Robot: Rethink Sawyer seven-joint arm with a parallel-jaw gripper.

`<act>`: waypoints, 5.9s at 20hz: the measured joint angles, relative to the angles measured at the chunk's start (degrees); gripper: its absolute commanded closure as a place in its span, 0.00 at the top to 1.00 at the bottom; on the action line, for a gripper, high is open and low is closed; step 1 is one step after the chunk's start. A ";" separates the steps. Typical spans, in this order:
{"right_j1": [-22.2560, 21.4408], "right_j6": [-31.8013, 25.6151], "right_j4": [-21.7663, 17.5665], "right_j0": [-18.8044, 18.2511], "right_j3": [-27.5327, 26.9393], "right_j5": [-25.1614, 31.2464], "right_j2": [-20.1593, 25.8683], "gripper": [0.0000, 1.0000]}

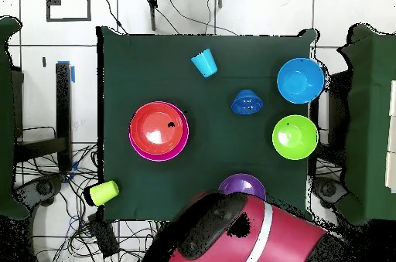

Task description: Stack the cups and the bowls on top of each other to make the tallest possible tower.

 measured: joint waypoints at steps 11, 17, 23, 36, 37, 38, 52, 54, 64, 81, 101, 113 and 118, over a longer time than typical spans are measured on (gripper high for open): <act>-1.60 0.00 -0.29 -2.35 -0.36 3.96 3.12 1.00; -2.80 0.00 -0.32 -4.46 -1.01 8.05 5.47 1.00; -2.91 0.00 -0.78 -5.78 -1.98 10.72 7.00 1.00; -2.89 0.00 -2.14 -7.93 -3.98 15.19 10.42 1.00; -2.88 0.00 -2.21 -8.04 -4.02 15.41 10.58 1.00; -2.88 0.00 -2.32 -8.22 -4.05 15.67 10.78 1.00; -2.87 0.00 -3.64 -10.82 -4.48 19.37 13.72 1.00; -2.88 0.00 -3.71 -10.83 -4.60 19.78 13.99 1.00; -3.41 0.00 -3.81 -9.07 -4.62 19.89 14.42 1.00; -4.56 0.00 -3.79 2.00 -3.82 15.38 10.56 1.00; -16.40 0.00 0.90 3.15 0.10 19.02 11.02 1.00; -17.46 0.00 1.46 0.57 0.10 20.36 11.51 1.00; -16.93 0.00 1.44 -1.66 -0.11 20.36 11.71 1.00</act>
